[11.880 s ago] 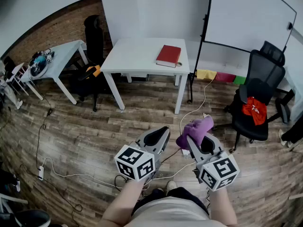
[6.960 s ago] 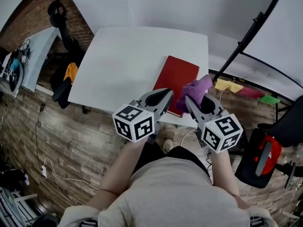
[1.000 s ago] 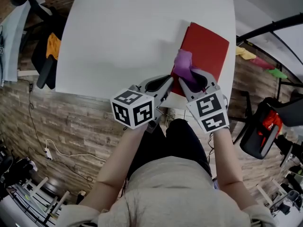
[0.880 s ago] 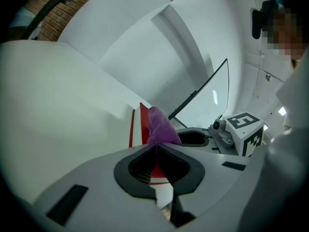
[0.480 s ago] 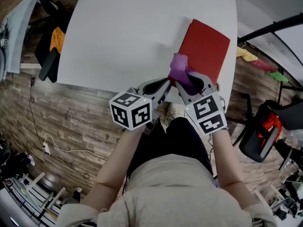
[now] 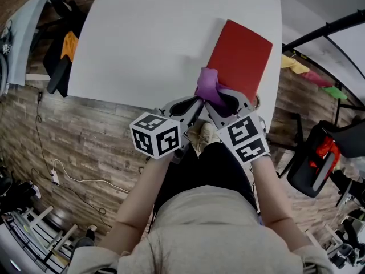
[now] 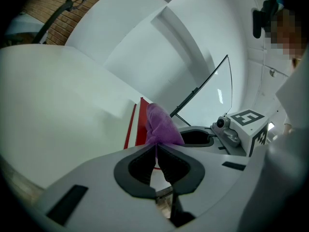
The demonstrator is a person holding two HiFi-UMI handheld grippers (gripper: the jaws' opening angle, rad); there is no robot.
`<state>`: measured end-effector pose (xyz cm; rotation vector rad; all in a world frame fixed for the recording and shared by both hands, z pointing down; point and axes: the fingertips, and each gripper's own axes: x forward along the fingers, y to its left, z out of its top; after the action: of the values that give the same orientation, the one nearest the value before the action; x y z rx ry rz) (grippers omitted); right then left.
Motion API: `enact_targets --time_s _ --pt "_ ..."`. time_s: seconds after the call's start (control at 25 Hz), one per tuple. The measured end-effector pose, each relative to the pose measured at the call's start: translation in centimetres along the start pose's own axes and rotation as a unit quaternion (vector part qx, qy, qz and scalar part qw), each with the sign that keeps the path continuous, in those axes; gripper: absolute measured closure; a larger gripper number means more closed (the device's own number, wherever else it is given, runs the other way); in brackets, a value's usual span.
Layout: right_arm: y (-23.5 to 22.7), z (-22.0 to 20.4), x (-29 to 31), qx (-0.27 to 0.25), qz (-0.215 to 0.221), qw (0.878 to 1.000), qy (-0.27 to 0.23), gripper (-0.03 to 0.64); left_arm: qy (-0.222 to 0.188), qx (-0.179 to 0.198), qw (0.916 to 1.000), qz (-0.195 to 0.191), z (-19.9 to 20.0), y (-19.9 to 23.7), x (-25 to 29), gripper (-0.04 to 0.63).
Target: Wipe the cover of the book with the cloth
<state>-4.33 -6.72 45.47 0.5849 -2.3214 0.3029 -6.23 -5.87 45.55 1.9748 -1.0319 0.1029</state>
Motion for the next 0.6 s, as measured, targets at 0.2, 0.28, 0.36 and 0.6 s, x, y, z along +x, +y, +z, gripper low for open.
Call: enact_targets --time_s 0.2,0.28,0.36,0.6 --pt "0.3 -0.5 -0.4 0.002 0.006 1.000 -0.004 0.492 -0.005 0.001 1.0000 0.006 -0.3 -0.5 0.0 0.566" --pt "0.2 -0.6 -0.8 0.000 0.007 1.000 -0.007 0.492 -0.008 0.002 0.9999 0.009 -0.4 -0.7 0.0 0.565" --pt "0.1 -0.7 -1.2 -0.001 0.005 1.000 -0.009 0.492 -0.009 0.004 0.9999 0.011 -0.5 -1.0 -0.1 0.566" --pt "-1.2 -0.8 -2.6 0.004 -0.008 1.000 -0.023 0.494 -0.014 0.014 0.9998 0.002 0.3 -2.2 0.4 0.565"
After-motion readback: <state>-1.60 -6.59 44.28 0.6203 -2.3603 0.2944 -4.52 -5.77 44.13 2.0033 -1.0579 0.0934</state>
